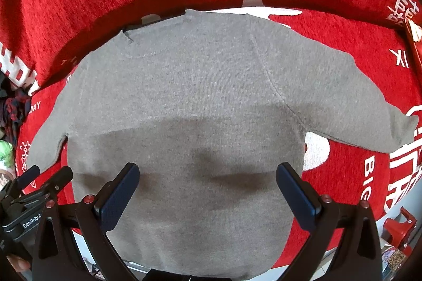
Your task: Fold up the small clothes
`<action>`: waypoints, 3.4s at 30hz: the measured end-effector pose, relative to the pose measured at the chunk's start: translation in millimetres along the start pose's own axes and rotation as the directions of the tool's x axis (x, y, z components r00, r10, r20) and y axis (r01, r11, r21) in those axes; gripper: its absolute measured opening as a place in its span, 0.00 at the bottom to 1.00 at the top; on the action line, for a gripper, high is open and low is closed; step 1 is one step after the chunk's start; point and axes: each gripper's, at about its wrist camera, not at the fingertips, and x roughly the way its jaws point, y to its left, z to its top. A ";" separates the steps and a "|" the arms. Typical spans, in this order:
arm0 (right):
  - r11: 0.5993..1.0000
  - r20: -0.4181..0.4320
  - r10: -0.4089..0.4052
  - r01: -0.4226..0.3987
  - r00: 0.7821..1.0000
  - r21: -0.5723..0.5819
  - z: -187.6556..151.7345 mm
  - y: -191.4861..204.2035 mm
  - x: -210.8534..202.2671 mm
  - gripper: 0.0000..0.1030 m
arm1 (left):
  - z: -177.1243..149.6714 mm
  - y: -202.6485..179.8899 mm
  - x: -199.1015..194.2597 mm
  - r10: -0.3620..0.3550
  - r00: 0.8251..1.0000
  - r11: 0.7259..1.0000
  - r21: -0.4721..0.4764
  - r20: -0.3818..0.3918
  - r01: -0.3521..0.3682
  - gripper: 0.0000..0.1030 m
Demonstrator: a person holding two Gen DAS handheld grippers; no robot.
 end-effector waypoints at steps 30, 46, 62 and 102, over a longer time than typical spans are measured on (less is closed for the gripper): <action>1.000 -0.057 0.012 -0.012 0.998 -0.002 -4.4 13.8 8.2 1.00 | -0.3 9.3 7.6 -0.011 1.000 1.000 -0.008 -0.004 0.011 1.00; 1.000 -0.070 -0.002 0.000 0.998 -0.023 -4.4 21.8 9.7 1.00 | -0.2 20.9 11.8 -0.029 1.000 0.999 -0.029 -0.007 0.029 1.00; 0.992 -0.088 0.043 -0.053 0.995 -0.117 -18.2 61.9 15.8 1.00 | -16.6 109.1 27.0 -0.186 0.981 0.938 -0.288 0.057 0.195 1.00; 0.941 -0.190 0.102 -0.157 0.976 -0.300 -71.7 187.9 38.8 1.00 | -38.7 316.5 53.7 -0.118 0.761 0.734 -0.459 0.638 0.500 0.10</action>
